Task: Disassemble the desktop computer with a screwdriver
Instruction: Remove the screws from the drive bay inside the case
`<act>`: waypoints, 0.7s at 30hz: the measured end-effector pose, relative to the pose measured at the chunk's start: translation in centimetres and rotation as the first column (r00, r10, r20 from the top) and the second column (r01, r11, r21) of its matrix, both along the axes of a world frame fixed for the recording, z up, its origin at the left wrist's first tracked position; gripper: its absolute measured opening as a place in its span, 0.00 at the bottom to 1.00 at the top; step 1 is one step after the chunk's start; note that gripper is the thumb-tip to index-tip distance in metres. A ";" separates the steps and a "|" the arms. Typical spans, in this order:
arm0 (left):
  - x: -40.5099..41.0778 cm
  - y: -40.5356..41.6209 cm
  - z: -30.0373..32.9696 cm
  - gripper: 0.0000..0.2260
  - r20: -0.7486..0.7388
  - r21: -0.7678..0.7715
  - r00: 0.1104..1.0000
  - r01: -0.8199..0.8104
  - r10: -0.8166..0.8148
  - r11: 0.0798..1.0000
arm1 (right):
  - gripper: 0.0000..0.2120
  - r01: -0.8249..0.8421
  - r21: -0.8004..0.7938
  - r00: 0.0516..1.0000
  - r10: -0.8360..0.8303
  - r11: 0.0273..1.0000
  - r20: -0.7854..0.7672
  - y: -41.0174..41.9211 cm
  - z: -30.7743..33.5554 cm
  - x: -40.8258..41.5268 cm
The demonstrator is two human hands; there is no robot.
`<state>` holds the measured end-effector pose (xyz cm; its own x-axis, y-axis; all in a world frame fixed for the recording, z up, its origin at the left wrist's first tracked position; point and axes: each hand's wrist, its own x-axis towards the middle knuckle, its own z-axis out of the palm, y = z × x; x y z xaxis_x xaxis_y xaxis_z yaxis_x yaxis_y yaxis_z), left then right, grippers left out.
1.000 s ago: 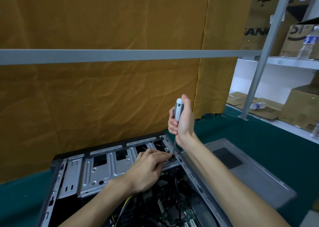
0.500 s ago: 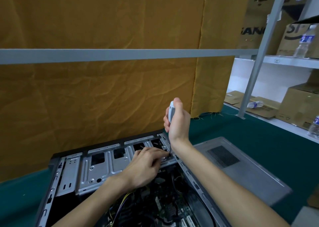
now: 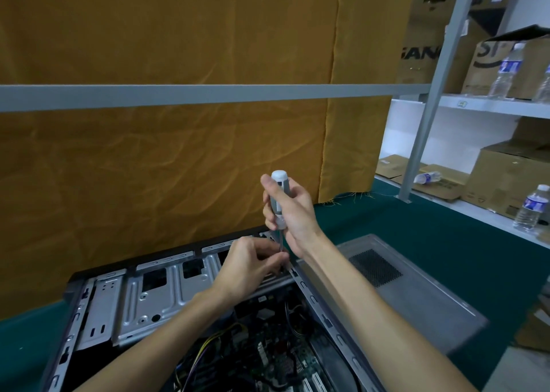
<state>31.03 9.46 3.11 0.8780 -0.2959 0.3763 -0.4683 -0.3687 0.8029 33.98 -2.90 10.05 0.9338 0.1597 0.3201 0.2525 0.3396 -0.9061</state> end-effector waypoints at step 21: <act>0.4 -0.3 -0.6 0.07 0.047 -0.030 0.999 0.009 -0.008 1.000 | 0.20 0.189 0.027 0.977 -0.191 0.982 0.097 -0.4 -1.6 -0.6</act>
<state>31.39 9.15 2.49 0.8565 -0.2913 0.4260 -0.5090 -0.3406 0.7905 33.42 -3.31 8.42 0.9102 -0.0240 0.4135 0.4020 0.2920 -0.8678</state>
